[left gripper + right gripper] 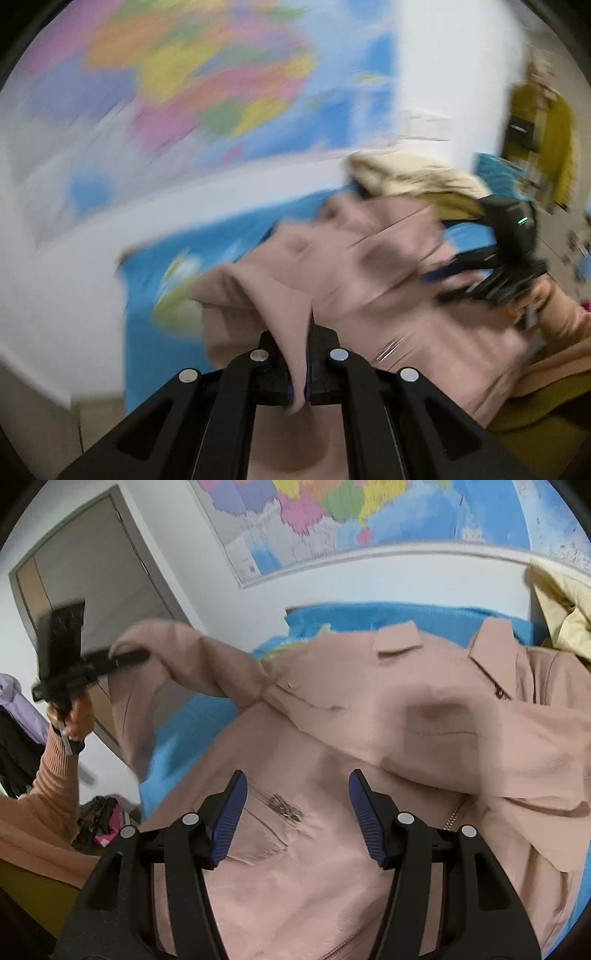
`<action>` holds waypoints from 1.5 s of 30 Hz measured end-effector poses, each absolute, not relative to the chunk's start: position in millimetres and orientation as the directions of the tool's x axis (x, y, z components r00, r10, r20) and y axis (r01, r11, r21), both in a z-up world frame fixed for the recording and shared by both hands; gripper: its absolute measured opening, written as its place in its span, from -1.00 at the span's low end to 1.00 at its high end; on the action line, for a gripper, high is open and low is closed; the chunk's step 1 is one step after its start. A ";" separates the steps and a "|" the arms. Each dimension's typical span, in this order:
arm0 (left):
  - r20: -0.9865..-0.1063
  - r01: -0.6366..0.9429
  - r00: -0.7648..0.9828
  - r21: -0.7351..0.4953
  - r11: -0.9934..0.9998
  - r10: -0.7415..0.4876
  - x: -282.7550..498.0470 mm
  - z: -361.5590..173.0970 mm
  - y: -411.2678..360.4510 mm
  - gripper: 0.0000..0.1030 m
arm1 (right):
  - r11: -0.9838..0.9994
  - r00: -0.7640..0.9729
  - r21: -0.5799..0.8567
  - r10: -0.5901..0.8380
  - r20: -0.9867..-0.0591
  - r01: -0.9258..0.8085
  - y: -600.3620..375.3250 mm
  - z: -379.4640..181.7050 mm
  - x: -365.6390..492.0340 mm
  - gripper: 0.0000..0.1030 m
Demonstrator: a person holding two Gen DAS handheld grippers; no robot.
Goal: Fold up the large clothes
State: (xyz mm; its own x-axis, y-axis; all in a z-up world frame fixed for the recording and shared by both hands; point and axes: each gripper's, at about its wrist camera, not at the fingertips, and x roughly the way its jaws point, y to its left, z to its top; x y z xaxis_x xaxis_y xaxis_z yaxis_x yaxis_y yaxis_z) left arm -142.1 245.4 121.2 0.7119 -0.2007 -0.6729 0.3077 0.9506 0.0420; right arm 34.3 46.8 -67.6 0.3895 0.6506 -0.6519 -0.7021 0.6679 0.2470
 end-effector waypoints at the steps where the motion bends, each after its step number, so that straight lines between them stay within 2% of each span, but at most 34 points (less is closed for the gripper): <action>1: -0.676 0.353 0.699 0.044 0.935 -0.232 -129.3 126.9 222.9 -0.93 | 0.662 0.389 0.258 0.662 -0.641 -0.703 44.5 -65.8 32.1 0.10; 3: -0.698 0.418 0.656 0.019 0.908 -0.287 -105.7 125.5 192.2 -0.85 | 0.660 0.392 0.269 0.672 -0.628 -0.701 39.9 -64.7 28.8 0.11; 4: -0.717 0.434 0.630 0.005 0.901 -0.299 -90.1 119.6 174.3 -0.64 | 0.663 0.394 0.278 0.674 -0.625 -0.695 36.8 -65.5 27.7 0.12; 5: -0.732 0.440 0.612 0.001 0.898 -0.299 -76.0 112.5 160.6 -0.35 | 0.666 0.395 0.283 0.674 -0.624 -0.690 34.6 -65.9 27.2 0.13; 6: -0.740 0.451 0.599 -0.004 0.893 -0.306 -66.3 105.0 150.8 0.24 | 0.672 0.399 0.287 0.672 -0.624 -0.683 31.0 -67.1 25.9 0.14; 7: -0.739 0.445 0.608 0.012 0.896 -0.292 -56.7 96.8 141.6 0.42 | 0.681 0.407 0.286 0.665 -0.627 -0.674 27.9 -68.2 25.2 0.17; 8: -0.728 0.433 0.625 0.024 0.901 -0.281 -50.3 90.5 137.0 0.42 | 0.692 0.412 0.293 0.659 -0.629 -0.660 23.4 -70.2 24.8 0.21; 9: -0.724 0.426 0.632 0.025 0.904 -0.278 -44.6 87.4 136.9 0.42 | 0.697 0.413 0.301 0.658 -0.630 -0.651 20.8 -71.5 24.7 0.34; 12: -0.685 0.360 0.667 -0.046 0.932 -0.291 -45.6 88.0 164.2 0.42 | 0.706 0.412 0.311 0.652 -0.636 -0.636 18.3 -78.6 24.1 0.42; 15: -0.651 0.276 0.723 -0.031 0.961 -0.229 -53.6 89.6 189.2 0.48 | 0.707 0.405 0.300 0.643 -0.650 -0.641 29.6 -86.2 22.8 0.53; 18: -0.673 0.179 0.724 -0.029 0.983 -0.151 -58.7 74.6 220.4 0.47 | 0.700 0.376 0.273 0.621 -0.688 -0.660 58.3 -100.6 23.9 0.85; 21: -0.727 0.106 0.678 -0.043 0.993 -0.104 -60.7 44.7 246.1 0.46 | 0.734 0.366 0.232 0.554 -0.748 -0.638 81.8 -120.5 34.0 0.86; 22: -0.753 0.081 0.652 -0.053 0.995 -0.093 -60.9 29.5 253.7 0.46 | 0.742 0.353 0.234 0.539 -0.765 -0.628 87.5 -127.3 38.2 0.70; 23: -0.765 0.074 0.637 -0.059 0.995 -0.093 -61.2 21.4 256.3 0.46 | 0.734 0.320 0.258 0.546 -0.774 -0.629 92.2 -134.0 43.8 0.36; 24: -0.778 0.074 0.621 -0.063 0.995 -0.096 -61.6 12.0 257.8 0.45 | 0.722 0.291 0.283 0.559 -0.776 -0.632 93.0 -136.5 47.3 -0.36; 25: -0.789 0.074 0.608 -0.058 0.996 -0.091 -61.9 2.4 257.8 0.45 | 0.709 0.267 0.330 0.590 -0.762 -0.624 89.1 -134.9 51.9 -0.94; 28: -0.798 0.087 0.599 -0.020 0.996 -0.068 -67.2 -14.8 255.0 0.44 | 0.640 0.258 0.471 0.719 -0.645 -0.607 57.4 -105.5 56.9 -0.93; 32: -0.811 0.138 0.584 0.060 0.989 -0.033 -68.0 -30.4 242.9 0.39 | 0.598 0.375 0.580 0.801 -0.467 -0.553 -19.9 -49.6 63.2 -0.93; 33: -0.816 0.150 0.577 0.082 0.985 -0.020 -67.4 -34.9 239.8 0.27 | 0.617 0.421 0.590 0.787 -0.451 -0.521 -43.8 -41.0 67.5 -0.93; 34: -0.825 0.158 0.566 0.104 0.982 -0.004 -65.8 -40.7 236.4 0.00 | 0.642 0.453 0.593 0.766 -0.457 -0.486 -59.2 -38.6 71.8 -0.88; 35: -0.833 0.161 0.554 0.105 0.981 -0.002 -64.0 -45.4 235.2 -0.21 | 0.679 0.486 0.589 0.730 -0.481 -0.438 -74.0 -39.8 76.0 -0.78; 36: -0.848 0.172 0.530 0.074 0.982 -0.029 -61.4 -51.9 234.8 -0.56 | 0.741 0.518 0.555 0.666 -0.537 -0.377 -88.2 -44.9 83.8 -0.70; 37: -0.852 0.183 0.520 0.047 0.982 -0.056 -60.2 -54.9 234.3 -0.74 | 0.781 0.531 0.523 0.619 -0.579 -0.341 -94.5 -50.5 87.1 -0.62; 38: -0.849 0.191 0.524 0.033 0.981 -0.074 -61.9 -56.6 233.4 -0.79 | 0.811 0.537 0.504 0.578 -0.614 -0.297 -101.5 -57.1 90.5 -0.44; 39: -0.843 0.191 0.534 0.044 0.981 -0.067 -64.5 -56.6 232.6 -0.83 | 0.842 0.547 0.483 0.529 -0.649 -0.241 -109.5 -64.3 91.8 -0.01; 40: -0.841 0.197 0.537 0.054 0.979 -0.062 -68.8 -56.7 231.1 -0.88 | 0.860 0.567 0.467 0.495 -0.659 -0.209 -115.8 -67.8 89.9 0.31; 41: -0.841 0.201 0.537 0.053 0.978 -0.065 -73.0 -56.3 231.0 -0.89 | 0.861 0.579 0.469 0.488 -0.653 -0.197 -120.2 -69.2 87.5 0.40; 45: -0.850 0.226 0.524 0.084 0.971 -0.048 -90.9 -54.4 231.0 -0.91 | 0.860 0.633 0.456 0.489 -0.601 -0.231 -126.5 -57.2 69.6 0.45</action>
